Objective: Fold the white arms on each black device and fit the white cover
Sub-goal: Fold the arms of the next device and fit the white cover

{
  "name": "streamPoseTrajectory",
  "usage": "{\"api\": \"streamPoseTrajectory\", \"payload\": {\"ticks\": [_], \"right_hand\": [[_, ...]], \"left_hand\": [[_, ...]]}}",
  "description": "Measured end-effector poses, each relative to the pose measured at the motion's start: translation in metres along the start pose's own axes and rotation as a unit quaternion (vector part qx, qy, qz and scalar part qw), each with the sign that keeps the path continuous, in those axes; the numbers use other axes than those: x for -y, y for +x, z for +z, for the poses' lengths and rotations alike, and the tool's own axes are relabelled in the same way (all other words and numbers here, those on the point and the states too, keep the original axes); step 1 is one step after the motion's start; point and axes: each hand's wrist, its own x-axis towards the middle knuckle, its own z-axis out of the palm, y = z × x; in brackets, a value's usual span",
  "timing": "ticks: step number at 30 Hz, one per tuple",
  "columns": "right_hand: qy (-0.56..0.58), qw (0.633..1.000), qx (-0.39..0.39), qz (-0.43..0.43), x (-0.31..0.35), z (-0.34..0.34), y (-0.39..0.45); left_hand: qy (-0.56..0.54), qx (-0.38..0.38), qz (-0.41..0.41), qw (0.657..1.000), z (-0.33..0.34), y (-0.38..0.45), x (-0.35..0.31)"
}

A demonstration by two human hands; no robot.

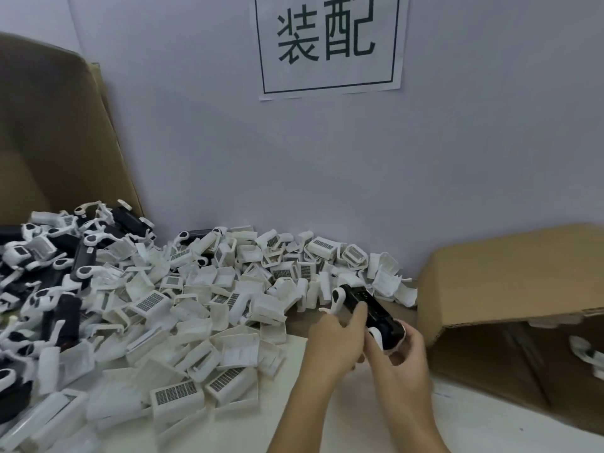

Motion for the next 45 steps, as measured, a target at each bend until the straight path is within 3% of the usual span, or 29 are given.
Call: {"api": "streamPoseTrajectory", "payload": {"ticks": [2, 5, 8, 22, 26, 36, 45], "right_hand": [[-0.030, 0.999, 0.026, -0.025, 0.000, 0.001, -0.001], [-0.094, 0.991, 0.084, -0.047, 0.000, 0.004, -0.003], [-0.148, 0.982, 0.097, -0.066, -0.002, 0.007, -0.005], [-0.177, 0.977, 0.070, -0.095, -0.004, 0.005, -0.002], [-0.170, 0.978, 0.089, -0.078, -0.005, 0.004, 0.000], [-0.202, 0.976, 0.055, -0.063, -0.007, 0.004, -0.001], [-0.214, 0.973, 0.061, -0.061, -0.004, 0.000, 0.002]], "left_hand": [[-0.092, 0.039, -0.019, 0.995, 0.005, 0.001, 0.001], [-0.281, 0.004, -0.043, 0.959, 0.008, 0.004, 0.001], [-0.334, -0.011, -0.039, 0.942, 0.002, 0.005, 0.006], [-0.195, 0.000, 0.097, 0.976, -0.006, 0.003, 0.011], [-0.197, -0.008, 0.096, 0.976, -0.006, 0.004, 0.013], [-0.220, -0.001, 0.064, 0.973, -0.003, 0.004, 0.015], [-0.174, 0.002, 0.069, 0.982, -0.004, 0.005, 0.014]]}}
